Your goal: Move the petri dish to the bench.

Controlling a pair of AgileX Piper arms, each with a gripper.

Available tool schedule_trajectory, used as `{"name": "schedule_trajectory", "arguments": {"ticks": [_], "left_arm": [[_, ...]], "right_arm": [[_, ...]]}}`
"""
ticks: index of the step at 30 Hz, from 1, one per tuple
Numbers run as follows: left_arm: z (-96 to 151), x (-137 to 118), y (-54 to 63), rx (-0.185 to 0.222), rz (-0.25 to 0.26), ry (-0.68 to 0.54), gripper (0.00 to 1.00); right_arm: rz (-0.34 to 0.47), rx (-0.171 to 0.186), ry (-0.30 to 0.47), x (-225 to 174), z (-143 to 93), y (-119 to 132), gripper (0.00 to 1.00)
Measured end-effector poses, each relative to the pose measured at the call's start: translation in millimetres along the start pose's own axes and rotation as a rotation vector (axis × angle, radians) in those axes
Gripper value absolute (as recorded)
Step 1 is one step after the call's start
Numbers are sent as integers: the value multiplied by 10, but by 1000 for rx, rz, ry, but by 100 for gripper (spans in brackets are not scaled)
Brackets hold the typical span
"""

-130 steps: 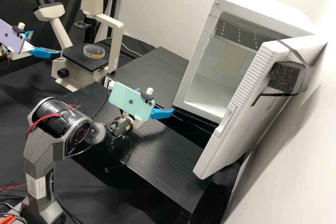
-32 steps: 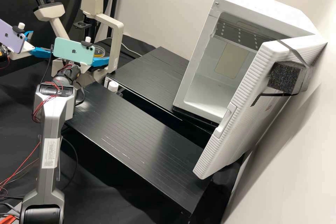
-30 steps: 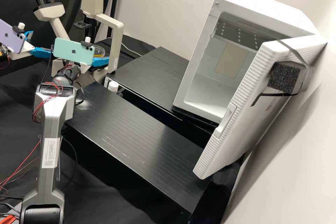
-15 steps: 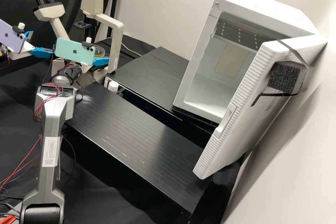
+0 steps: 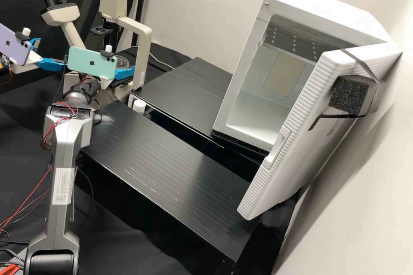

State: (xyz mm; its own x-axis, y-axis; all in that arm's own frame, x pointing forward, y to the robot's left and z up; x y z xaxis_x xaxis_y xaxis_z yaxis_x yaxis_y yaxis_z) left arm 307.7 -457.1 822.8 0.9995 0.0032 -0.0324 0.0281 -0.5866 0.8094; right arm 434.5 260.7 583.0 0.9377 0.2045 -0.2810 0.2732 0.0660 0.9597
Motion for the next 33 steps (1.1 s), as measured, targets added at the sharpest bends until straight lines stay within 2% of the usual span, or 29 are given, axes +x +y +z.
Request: {"name": "schedule_trajectory", "arguments": {"ticks": [33], "left_arm": [[0, 0, 0, 0, 0, 0, 100]], "right_arm": [[-5, 12, 0, -11, 72, 22, 0]]}}
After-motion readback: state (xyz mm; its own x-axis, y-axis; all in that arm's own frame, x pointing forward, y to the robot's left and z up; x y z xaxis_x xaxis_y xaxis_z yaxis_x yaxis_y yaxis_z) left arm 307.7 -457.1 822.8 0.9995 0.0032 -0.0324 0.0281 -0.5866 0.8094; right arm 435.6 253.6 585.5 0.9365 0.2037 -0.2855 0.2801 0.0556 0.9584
